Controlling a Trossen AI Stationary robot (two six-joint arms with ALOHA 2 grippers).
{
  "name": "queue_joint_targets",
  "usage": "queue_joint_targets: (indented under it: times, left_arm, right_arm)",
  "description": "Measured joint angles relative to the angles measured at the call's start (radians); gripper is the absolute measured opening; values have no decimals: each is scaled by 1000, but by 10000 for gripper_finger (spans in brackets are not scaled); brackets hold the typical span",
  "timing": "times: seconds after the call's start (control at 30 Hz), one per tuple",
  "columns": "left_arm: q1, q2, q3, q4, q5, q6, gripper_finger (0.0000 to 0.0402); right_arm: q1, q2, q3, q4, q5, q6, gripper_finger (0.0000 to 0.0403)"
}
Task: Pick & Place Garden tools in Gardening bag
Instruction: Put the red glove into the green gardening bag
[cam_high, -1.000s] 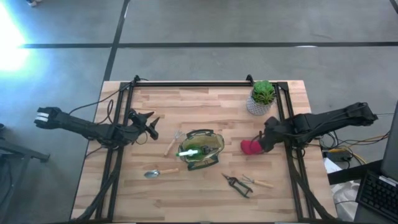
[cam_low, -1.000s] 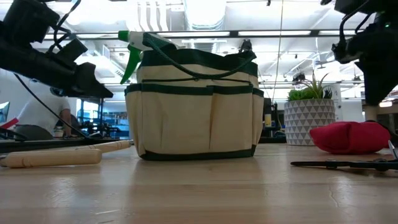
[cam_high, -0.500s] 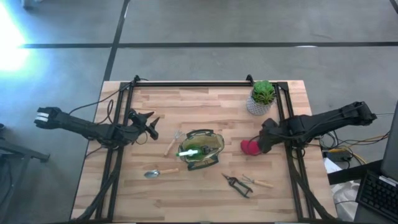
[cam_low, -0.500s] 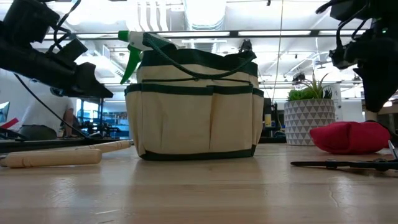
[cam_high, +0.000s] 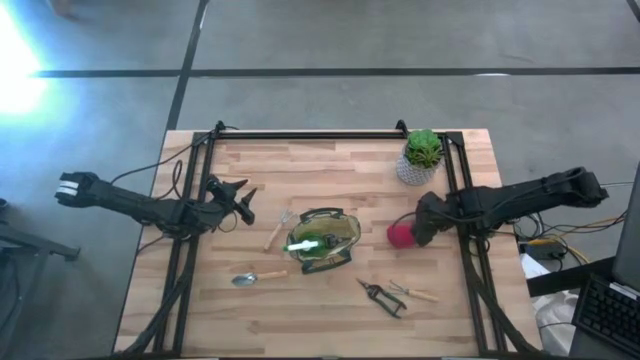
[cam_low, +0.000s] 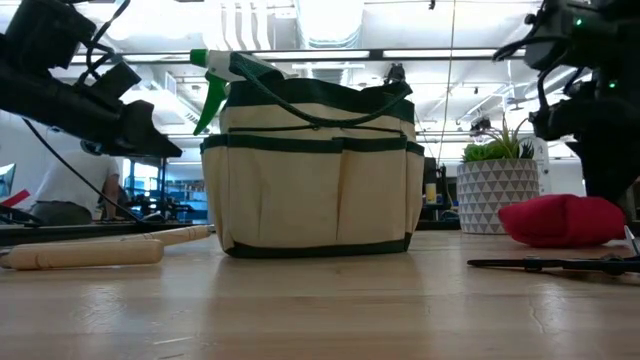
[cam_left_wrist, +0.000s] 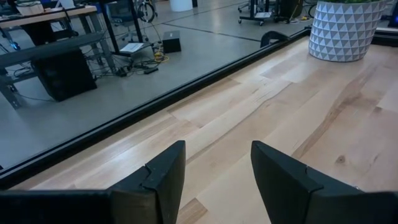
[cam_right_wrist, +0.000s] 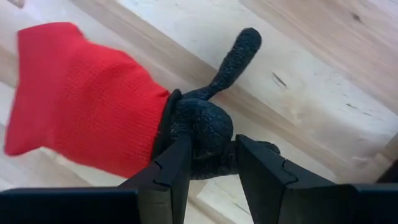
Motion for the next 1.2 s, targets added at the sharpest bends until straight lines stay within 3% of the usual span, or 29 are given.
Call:
queue_joint_targets:
  times: [0.33, 0.57, 0.97, 1.2]
  left_arm:
    - [0, 0, 0, 0, 0, 0, 186]
    - [0, 0, 0, 0, 0, 0, 186]
    - [0, 0, 0, 0, 0, 0, 186]
    - [0, 0, 0, 0, 0, 0, 186]
  right_arm:
    - [-41, 0, -5, 15, 27, -21, 121]
    - [-43, 2, -21, 135, 28, -32, 115]
    - [-43, 2, -61, 158, 27, -91, 17]
    - [-42, 2, -40, 155, 25, -150, 10]
